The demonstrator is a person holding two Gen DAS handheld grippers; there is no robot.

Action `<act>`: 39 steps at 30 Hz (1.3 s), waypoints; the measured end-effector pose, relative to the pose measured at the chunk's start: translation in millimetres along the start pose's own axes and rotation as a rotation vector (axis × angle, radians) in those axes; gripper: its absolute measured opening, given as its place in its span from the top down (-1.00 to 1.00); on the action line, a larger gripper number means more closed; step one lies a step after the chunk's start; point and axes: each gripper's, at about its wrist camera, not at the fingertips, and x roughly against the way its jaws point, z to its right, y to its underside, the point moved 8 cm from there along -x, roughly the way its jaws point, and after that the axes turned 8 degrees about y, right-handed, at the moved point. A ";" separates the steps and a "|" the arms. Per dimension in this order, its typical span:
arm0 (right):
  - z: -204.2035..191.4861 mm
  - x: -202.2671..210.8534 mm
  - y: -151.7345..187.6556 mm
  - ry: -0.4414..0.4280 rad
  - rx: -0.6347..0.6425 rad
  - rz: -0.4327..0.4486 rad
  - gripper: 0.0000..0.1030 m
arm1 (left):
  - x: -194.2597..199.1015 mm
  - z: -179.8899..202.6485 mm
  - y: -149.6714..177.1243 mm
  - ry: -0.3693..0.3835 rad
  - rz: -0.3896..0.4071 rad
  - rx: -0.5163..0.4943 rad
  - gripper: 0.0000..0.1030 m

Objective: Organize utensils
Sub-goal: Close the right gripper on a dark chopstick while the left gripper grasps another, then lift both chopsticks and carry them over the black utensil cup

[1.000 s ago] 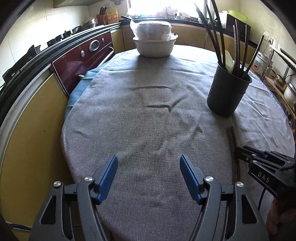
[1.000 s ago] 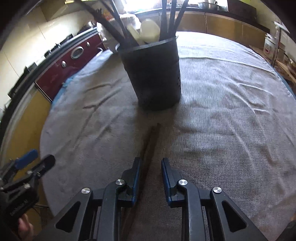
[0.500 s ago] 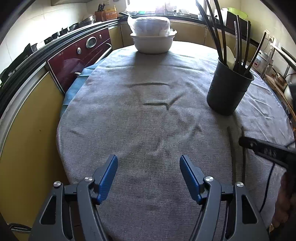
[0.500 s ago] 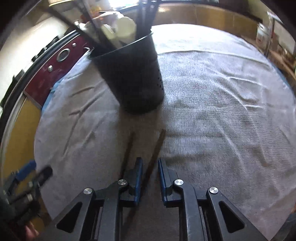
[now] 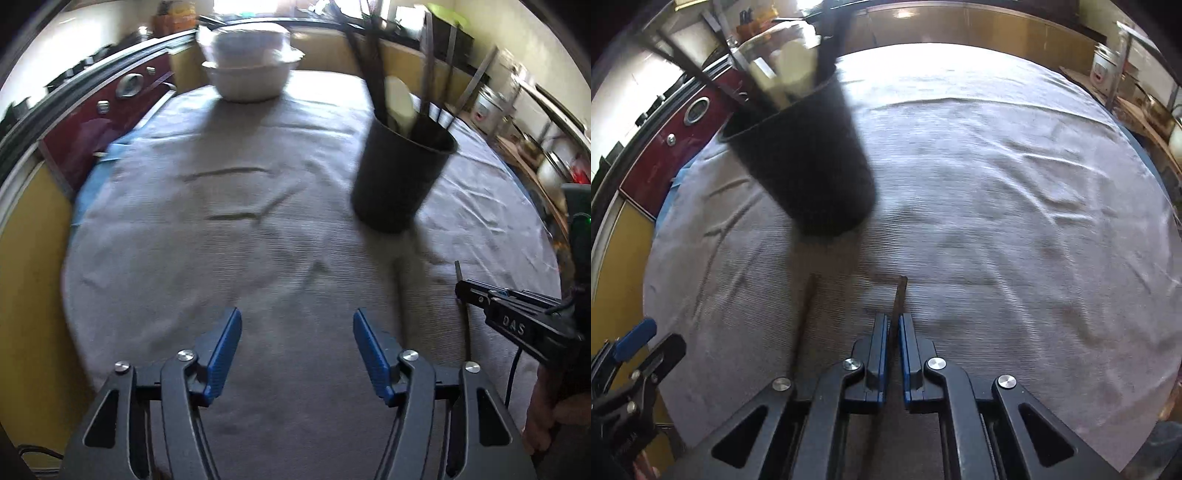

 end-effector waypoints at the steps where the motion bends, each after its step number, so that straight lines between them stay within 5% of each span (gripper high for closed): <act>1: 7.1 1.3 1.6 -0.004 -0.004 0.001 0.87 | -5.8 7.1 -1.7 0.009 -0.009 -0.005 -0.21; 14: 54.0 4.6 2.1 -0.036 -0.051 -0.058 0.85 | -59.8 57.9 -10.3 -0.010 -0.122 -0.053 -0.17; 18: 46.0 -1.5 -12.0 -0.031 -0.041 -0.082 0.82 | -60.6 62.6 -15.1 -0.015 -0.099 -0.077 0.24; 22: 33.6 -7.1 -17.4 0.028 0.034 -0.058 0.82 | -61.9 69.3 -18.9 0.023 -0.060 -0.115 0.88; 27: 25.0 -3.1 -17.8 0.028 0.050 -0.021 0.85 | -55.4 57.3 -17.2 0.060 -0.038 -0.078 0.90; 39: 8.0 99.4 -40.5 -0.114 -0.004 0.313 0.89 | 68.0 40.0 -45.4 0.077 0.254 -0.044 0.90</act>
